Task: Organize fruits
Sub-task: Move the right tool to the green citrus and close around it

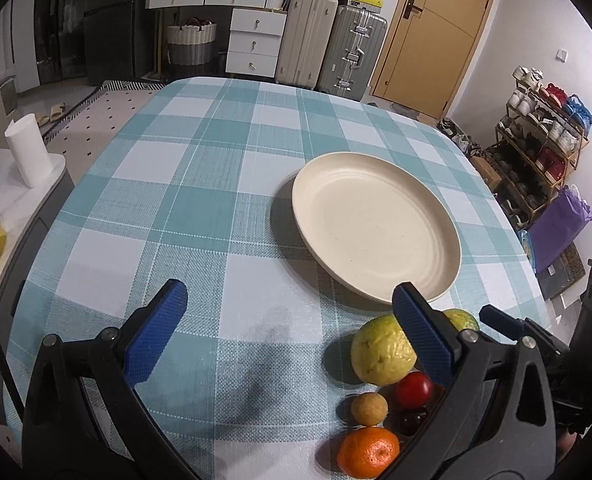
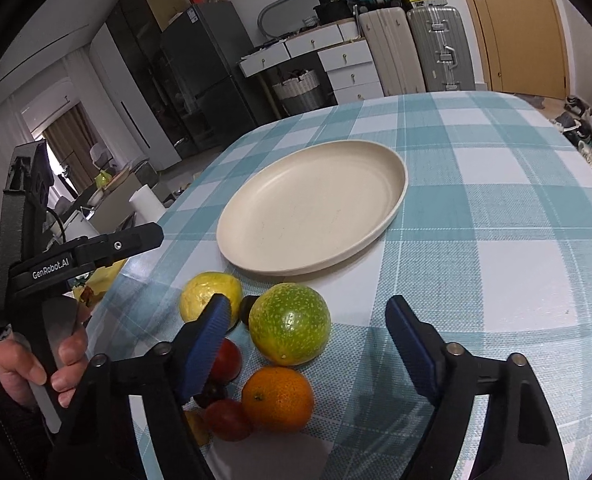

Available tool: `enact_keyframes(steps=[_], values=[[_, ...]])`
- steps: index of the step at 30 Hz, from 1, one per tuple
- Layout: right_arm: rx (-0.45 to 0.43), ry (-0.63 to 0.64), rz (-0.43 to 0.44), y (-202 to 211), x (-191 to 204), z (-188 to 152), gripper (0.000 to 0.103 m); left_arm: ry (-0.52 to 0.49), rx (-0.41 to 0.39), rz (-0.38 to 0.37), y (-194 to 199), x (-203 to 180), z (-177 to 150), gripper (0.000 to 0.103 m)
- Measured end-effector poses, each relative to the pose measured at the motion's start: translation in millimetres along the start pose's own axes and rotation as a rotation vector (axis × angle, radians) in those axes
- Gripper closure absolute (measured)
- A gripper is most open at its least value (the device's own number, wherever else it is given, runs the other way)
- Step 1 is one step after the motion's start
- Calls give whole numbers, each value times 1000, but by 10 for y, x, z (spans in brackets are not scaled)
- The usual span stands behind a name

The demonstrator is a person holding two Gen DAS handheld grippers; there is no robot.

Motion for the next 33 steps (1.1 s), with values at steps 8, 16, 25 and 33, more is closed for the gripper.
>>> enact_keyframes(steps=[8,16,25,33], values=[[55,-27,81,-82,61,-66,55,93,10,-61,-20,213,22,1],[30,-27,78,-42,66,-48,58,121,104,-172,-153,149,-153,1],[-15,-17,82,62,33,27,70,69,181,-248,-287,-201,-304,1],[5,14,77,48,79,0,68,57,199,-256,-302,-289,-338,1]])
Point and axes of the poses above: each gripper's, at about its wrist camera, not at the fingertips, and y roughly against the way its jaws point, x to its left, z to its top, the point moved 8 cm from there along -y, roughly the way its jaws point, and after that the axes turned 7 degrees about -z, right-handed, at the moved point
